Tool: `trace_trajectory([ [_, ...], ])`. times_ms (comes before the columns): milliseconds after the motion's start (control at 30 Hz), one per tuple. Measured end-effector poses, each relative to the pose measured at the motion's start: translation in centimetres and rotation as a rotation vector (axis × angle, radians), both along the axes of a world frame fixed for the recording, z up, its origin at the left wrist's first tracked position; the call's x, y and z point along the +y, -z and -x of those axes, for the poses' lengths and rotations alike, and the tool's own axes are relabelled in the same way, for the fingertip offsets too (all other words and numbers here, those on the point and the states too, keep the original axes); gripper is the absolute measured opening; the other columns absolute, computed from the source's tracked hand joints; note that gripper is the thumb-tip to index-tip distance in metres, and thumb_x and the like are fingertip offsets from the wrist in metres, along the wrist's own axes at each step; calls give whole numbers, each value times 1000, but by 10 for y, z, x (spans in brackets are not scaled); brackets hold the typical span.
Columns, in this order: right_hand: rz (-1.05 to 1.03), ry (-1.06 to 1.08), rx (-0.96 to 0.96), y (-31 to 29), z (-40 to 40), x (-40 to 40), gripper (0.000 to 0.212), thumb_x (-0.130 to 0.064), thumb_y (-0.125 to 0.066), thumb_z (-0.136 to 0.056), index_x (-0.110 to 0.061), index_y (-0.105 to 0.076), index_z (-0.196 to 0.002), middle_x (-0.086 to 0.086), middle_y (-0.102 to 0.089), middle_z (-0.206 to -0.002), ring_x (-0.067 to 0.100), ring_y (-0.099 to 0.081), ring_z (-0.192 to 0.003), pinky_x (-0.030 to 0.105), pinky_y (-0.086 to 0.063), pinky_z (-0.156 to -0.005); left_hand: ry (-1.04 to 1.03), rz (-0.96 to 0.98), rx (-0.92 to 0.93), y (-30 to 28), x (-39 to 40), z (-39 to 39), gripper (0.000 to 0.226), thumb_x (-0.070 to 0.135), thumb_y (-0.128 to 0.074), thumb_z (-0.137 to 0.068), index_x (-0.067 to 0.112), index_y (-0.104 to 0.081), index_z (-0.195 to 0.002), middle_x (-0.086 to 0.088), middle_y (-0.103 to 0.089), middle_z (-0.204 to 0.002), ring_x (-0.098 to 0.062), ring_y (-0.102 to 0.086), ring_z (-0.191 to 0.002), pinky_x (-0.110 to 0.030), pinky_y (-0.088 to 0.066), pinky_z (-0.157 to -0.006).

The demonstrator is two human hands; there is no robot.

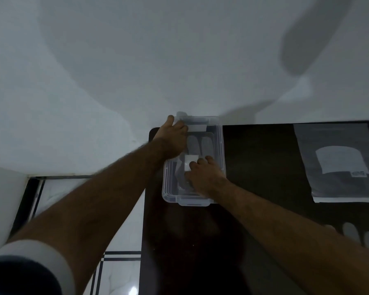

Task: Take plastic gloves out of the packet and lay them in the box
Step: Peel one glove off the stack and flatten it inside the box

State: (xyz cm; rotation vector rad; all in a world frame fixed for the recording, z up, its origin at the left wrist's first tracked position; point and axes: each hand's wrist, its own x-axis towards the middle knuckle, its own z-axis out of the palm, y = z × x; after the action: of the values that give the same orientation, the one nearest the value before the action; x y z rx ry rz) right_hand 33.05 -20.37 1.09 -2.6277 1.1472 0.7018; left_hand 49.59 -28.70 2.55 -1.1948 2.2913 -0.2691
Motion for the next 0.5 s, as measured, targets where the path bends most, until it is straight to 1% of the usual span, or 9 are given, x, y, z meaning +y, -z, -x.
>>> trace_trajectory([
  [67, 11, -3, -24, -1, -1, 0, 41, -39, -52, -105, -25, -59, -142, 9, -54, -145, 33, -48, -135, 57, -30, -118, -18, 16, 81, -1, 5, -5, 36, 30, -55, -104, 18, -68, -135, -7, -56, -146, -30, -42, -141, -63, -23, -120],
  [133, -1, 10, -45, -1, -3, 0, 42, -38, -53, -104, -23, -57, -143, 10, -55, -144, 33, -49, -133, 56, -33, -116, -24, -14, 110, -1, 13, -11, 34, 30, -57, -100, 25, -71, -131, -5, -53, -150, -29, -41, -142, -65, -23, -119],
  [167, -12, 18, -51, -1, -5, 0, 44, -38, -54, -103, -23, -55, -145, 10, -55, -144, 33, -50, -134, 56, -34, -116, -30, -48, 112, -1, 17, -14, 35, 31, -59, -99, 27, -71, -132, -5, -51, -154, -28, -38, -146, -66, -21, -120],
  [233, -41, 37, -50, -2, -7, -1, 47, -40, -56, -103, -23, -51, -147, 11, -54, -146, 34, -49, -135, 58, -35, -116, -66, -127, 121, -2, 23, -17, 38, 35, -61, -99, 31, -68, -136, -4, -44, -163, -28, -26, -157, -69, -13, -123],
  [333, -60, 46, -26, -3, -8, -1, 49, -42, -56, -103, -26, -50, -148, 11, -53, -145, 36, -48, -136, 59, -35, -116, -152, -181, 115, -5, 24, -15, 50, 44, -60, -99, 24, -62, -144, -7, -31, -172, -30, -6, -164, -75, 1, -123],
  [400, -64, 44, -25, -5, -8, -1, 48, -42, -56, -102, -26, -52, -147, 11, -53, -144, 36, -49, -135, 60, -35, -116, -197, -214, 85, -4, 22, -13, 62, 53, -64, -93, 21, -60, -146, -8, -24, -175, -31, 3, -164, -78, 8, -120],
  [467, -65, 42, -20, -6, -7, -1, 49, -43, -57, -102, -27, -52, -147, 11, -54, -143, 35, -49, -135, 60, -34, -117, -220, -238, 62, -3, 21, -6, 69, 51, -72, -87, 18, -59, -147, -9, -22, -175, -32, 6, -164, -79, 11, -119],
  [500, -68, 37, -16, -6, -7, -1, 49, -43, -56, -102, -27, -51, -148, 10, -53, -144, 35, -49, -135, 60, -33, -117, -231, -240, 65, -1, 21, -3, 69, 47, -73, -86, 17, -59, -147, -10, -23, -175, -32, 6, -164, -79, 11, -119],
])
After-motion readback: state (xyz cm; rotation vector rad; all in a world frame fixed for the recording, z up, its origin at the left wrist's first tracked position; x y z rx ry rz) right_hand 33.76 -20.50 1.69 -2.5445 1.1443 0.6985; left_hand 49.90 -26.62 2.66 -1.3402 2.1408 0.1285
